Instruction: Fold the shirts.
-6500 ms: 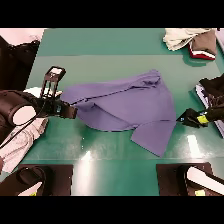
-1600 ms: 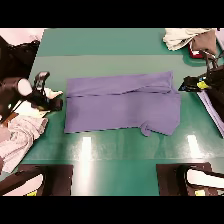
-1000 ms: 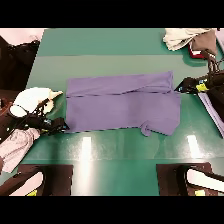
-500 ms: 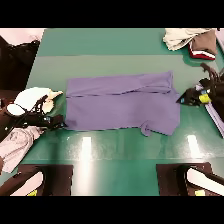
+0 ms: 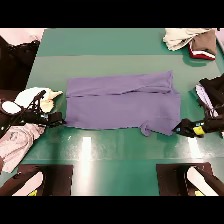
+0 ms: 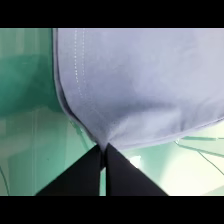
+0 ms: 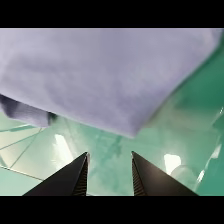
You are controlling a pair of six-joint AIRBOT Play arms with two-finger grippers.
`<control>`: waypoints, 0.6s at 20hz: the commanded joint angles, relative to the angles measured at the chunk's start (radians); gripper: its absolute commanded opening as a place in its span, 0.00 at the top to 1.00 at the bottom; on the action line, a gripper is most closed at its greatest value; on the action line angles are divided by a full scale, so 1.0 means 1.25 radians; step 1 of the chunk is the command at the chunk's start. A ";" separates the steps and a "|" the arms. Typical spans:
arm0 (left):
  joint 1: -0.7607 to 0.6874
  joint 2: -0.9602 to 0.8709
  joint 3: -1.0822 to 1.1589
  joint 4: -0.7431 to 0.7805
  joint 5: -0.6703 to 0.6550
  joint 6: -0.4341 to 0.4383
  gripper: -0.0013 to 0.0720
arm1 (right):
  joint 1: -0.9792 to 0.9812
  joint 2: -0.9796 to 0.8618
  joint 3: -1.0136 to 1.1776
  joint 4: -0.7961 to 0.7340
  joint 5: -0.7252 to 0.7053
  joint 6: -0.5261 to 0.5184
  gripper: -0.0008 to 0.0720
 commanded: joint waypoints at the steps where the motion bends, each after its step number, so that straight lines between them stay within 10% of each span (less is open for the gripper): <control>1: 0.001 0.001 0.002 0.000 -0.002 0.004 0.95 | -0.007 0.005 -0.070 0.000 -0.051 0.001 0.57; 12: 0.001 0.001 0.002 0.000 -0.002 0.004 0.95 | 0.078 -0.063 -0.069 0.028 -0.173 -0.005 0.57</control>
